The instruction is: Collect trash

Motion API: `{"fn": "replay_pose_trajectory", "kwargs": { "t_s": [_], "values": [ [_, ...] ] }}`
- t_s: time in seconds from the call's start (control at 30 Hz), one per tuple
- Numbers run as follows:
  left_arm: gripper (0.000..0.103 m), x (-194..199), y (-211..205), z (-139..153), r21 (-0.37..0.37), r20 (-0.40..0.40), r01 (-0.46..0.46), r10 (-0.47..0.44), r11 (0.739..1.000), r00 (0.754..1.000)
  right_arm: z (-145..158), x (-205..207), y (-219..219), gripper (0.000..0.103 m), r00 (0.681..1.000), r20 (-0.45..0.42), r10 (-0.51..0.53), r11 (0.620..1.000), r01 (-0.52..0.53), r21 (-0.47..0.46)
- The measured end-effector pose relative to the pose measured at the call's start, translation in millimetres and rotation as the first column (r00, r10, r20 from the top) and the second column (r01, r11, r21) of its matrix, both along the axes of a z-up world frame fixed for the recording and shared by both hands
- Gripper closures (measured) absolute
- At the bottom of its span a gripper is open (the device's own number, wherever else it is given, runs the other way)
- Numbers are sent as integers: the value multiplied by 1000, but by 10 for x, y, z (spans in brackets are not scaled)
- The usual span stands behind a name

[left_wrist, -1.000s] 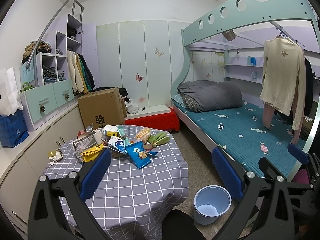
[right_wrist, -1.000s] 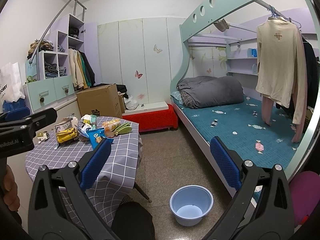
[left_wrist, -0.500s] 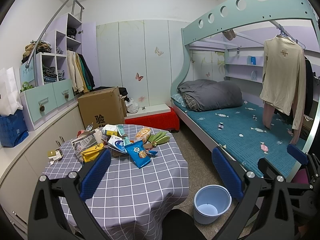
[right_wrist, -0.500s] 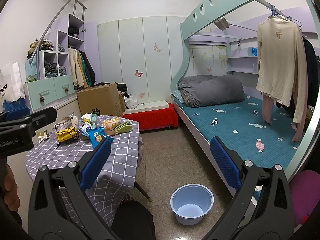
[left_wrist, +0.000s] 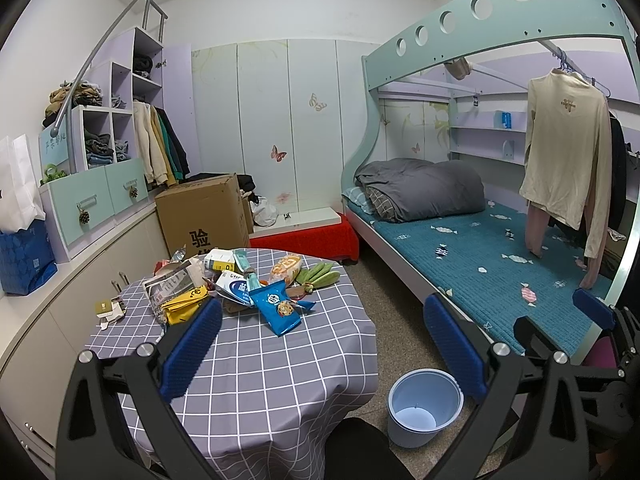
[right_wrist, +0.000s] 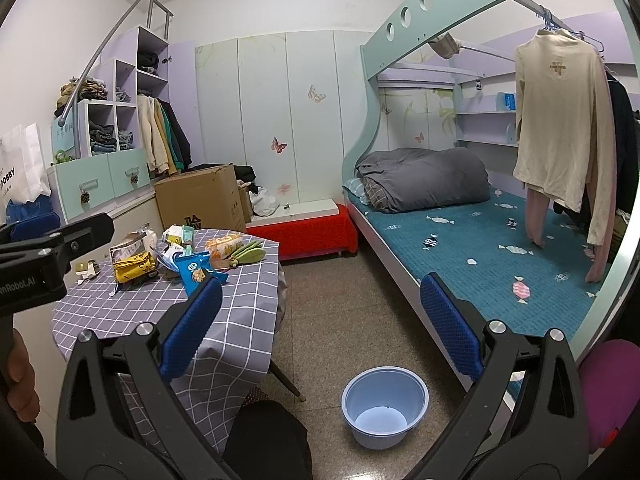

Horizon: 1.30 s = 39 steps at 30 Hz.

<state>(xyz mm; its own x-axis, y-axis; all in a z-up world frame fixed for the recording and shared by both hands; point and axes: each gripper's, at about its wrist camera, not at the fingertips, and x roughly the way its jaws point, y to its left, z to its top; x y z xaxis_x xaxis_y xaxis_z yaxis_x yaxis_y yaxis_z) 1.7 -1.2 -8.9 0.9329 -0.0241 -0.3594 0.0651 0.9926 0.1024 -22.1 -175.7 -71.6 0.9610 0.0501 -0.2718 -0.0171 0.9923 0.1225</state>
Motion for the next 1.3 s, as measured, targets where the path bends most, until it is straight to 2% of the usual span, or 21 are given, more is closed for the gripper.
{"fn": "replay_pose_trajectory", "kwargs": {
  "t_s": [1.0,1.3],
  "values": [
    [4,-9,24,-75,4,-9,0,0,1000,1000,-52,46,74,6,999,-30,13,1000,-12,11],
    [4,222,117,-264,16,-71,-24,25,1000,997,-180,293,-8,6,995,-98,32,998,-26,61]
  ]
}}
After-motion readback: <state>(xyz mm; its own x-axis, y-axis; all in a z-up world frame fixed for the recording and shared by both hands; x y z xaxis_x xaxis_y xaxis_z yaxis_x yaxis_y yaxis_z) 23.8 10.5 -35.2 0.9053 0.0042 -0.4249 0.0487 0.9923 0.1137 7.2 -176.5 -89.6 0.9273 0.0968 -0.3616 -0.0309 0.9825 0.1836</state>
